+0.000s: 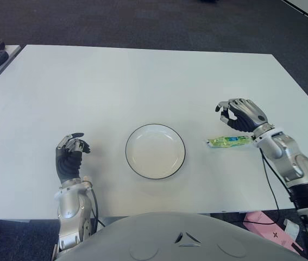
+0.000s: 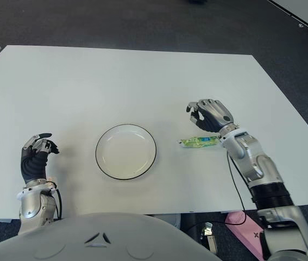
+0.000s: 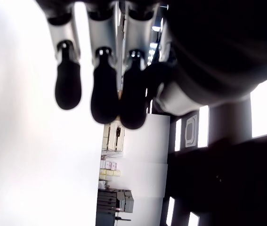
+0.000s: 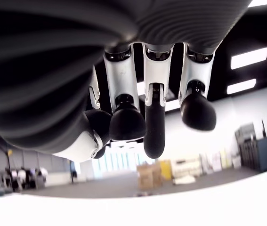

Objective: Put the toothpaste on the table into the plate.

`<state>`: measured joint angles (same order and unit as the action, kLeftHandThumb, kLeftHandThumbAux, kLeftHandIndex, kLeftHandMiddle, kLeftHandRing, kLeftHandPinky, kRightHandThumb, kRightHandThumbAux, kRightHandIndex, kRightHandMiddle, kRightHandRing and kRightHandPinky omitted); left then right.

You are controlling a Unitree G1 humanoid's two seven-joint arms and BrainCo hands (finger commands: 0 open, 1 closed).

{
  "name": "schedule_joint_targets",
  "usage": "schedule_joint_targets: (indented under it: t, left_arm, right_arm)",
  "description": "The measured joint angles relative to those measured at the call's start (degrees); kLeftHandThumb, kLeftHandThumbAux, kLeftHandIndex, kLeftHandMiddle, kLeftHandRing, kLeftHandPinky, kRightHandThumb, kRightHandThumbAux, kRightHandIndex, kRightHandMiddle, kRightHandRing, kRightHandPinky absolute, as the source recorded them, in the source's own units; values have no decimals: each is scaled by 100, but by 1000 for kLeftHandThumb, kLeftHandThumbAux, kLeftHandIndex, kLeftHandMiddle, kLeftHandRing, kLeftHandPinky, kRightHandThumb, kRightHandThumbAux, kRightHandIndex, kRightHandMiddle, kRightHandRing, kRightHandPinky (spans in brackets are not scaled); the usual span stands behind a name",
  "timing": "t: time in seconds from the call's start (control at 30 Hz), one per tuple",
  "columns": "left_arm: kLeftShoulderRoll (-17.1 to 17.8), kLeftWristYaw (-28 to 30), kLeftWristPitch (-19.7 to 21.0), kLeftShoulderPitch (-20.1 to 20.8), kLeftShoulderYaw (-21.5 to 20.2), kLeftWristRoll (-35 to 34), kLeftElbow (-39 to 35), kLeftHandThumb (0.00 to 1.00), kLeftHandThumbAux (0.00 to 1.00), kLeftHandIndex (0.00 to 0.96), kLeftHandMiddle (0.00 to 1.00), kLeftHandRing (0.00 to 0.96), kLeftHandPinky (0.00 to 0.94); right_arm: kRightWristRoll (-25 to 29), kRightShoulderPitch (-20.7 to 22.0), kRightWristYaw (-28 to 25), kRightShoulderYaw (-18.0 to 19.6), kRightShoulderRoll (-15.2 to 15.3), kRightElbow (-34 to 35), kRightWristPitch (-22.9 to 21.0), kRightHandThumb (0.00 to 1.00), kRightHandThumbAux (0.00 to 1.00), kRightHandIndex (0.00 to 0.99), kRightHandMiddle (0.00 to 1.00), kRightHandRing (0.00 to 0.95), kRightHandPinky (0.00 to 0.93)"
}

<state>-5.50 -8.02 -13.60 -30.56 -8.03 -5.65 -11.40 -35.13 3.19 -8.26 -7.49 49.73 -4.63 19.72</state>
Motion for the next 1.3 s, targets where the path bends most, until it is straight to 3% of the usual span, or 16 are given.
schedule_joint_targets:
  t: [0.07, 0.2, 0.37, 0.73, 0.97, 1.3]
  left_arm:
    - [-1, 0, 2, 0, 0, 2, 0, 697, 722, 436, 694, 668, 611]
    - [-3, 0, 30, 5, 9, 4, -18, 698, 722, 436, 689, 666, 612]
    - [-4, 0, 106, 0, 25, 4, -76, 699, 721, 436, 683, 659, 612]
    - [-4, -1, 123, -3, 25, -4, -150, 699, 722, 436, 681, 656, 611]
    - [-5, -1, 98, -6, 18, -23, -150, 699, 722, 435, 683, 661, 615]
    - [-1, -1, 17, -30, 16, -20, -148, 698, 722, 435, 674, 652, 605]
  right_arm:
    - [66, -43, -413, 0, 184, 70, -19, 555, 263, 36, 45, 42, 48]
    - [32, -86, -892, -5, 450, 199, -39, 546, 184, 9, 11, 10, 12]
    - [-192, -54, -1007, -51, 699, 179, 205, 552, 127, 1, 1, 1, 1]
    - [-908, 2, -321, -320, 800, -591, 918, 573, 99, 0, 0, 0, 0]
    - [-1191, -41, 82, -503, 770, -898, 1091, 561, 88, 0, 0, 0, 0]
    - [-1249, -65, 156, -664, 752, -1059, 1165, 550, 92, 0, 0, 0, 0]
